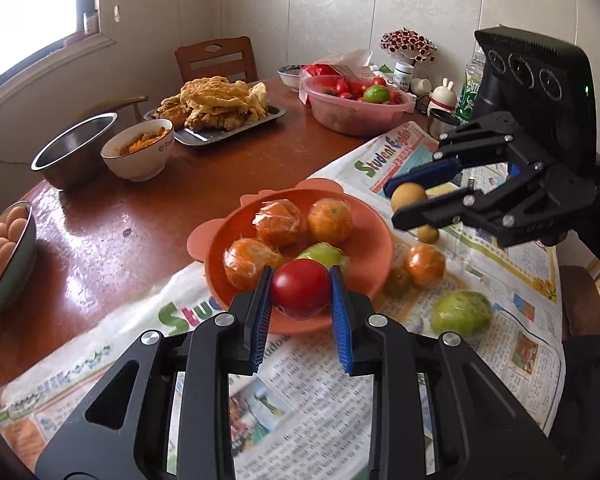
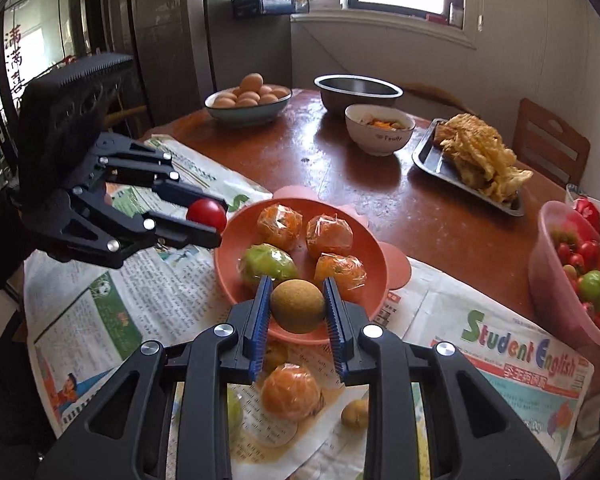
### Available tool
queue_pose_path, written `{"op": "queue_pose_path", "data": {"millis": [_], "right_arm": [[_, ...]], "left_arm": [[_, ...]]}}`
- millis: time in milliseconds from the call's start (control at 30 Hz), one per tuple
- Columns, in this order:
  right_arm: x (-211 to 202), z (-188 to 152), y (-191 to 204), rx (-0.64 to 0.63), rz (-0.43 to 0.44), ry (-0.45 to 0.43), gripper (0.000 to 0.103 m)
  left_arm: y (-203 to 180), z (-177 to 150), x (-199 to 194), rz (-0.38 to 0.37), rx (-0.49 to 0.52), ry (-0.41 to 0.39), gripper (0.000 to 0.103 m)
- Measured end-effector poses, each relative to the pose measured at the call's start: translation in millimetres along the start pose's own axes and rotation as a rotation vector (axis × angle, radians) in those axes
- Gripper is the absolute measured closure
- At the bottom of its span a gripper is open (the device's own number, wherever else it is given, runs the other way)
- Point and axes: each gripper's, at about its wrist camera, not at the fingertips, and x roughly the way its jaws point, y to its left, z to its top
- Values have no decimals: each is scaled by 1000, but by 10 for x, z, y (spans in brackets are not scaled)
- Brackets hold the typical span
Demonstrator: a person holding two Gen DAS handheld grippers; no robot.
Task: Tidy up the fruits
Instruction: 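Place the tomato and small orange onto the orange plate and open both tools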
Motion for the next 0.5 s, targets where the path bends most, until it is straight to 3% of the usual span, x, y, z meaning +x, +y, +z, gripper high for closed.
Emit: {"op": "queue_pose_path", "data": {"millis": [500], "right_arm": [[359, -73, -67, 8, 10, 78, 78]], "left_arm": [[142, -75, 269, -26, 0, 41, 83]]}}
